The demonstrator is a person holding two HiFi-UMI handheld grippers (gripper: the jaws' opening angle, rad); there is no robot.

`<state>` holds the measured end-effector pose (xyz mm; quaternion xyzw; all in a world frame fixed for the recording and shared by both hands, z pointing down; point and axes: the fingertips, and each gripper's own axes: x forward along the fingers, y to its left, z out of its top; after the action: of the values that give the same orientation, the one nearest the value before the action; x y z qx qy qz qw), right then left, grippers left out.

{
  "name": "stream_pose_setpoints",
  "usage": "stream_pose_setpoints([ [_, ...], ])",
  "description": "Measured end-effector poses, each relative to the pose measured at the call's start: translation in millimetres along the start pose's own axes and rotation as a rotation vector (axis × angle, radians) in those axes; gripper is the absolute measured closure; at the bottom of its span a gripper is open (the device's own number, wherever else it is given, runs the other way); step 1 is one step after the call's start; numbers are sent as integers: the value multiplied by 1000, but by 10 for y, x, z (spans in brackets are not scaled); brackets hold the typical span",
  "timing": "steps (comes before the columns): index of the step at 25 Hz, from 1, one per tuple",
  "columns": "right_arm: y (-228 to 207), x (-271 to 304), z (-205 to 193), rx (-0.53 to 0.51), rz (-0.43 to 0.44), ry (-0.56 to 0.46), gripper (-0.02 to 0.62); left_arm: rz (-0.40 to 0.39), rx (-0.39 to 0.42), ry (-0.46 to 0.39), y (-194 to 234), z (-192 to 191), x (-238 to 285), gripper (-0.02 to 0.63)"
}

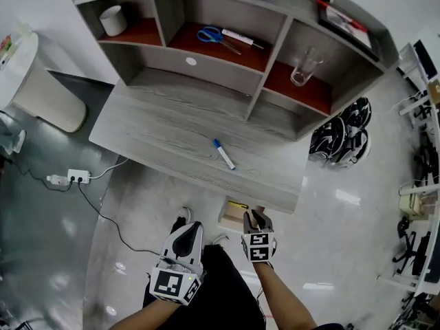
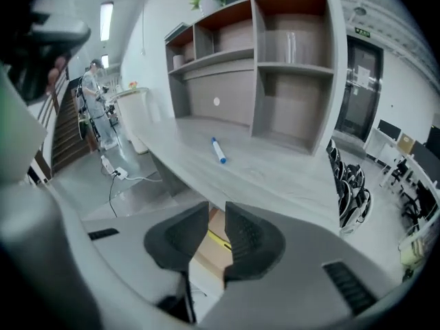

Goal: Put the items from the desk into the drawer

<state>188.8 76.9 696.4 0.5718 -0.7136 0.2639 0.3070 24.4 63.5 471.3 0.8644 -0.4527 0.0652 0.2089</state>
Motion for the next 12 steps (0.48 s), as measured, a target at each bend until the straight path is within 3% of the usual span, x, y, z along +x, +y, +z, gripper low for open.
stream_pose_setpoints([
  [7,107,-688,654,137,-48,-158,531,-145,36,22,-61,239,73,594],
  [12,194,-1166,1160,161,-79,-289,555,-224,57,-5,-148,415,158,592],
])
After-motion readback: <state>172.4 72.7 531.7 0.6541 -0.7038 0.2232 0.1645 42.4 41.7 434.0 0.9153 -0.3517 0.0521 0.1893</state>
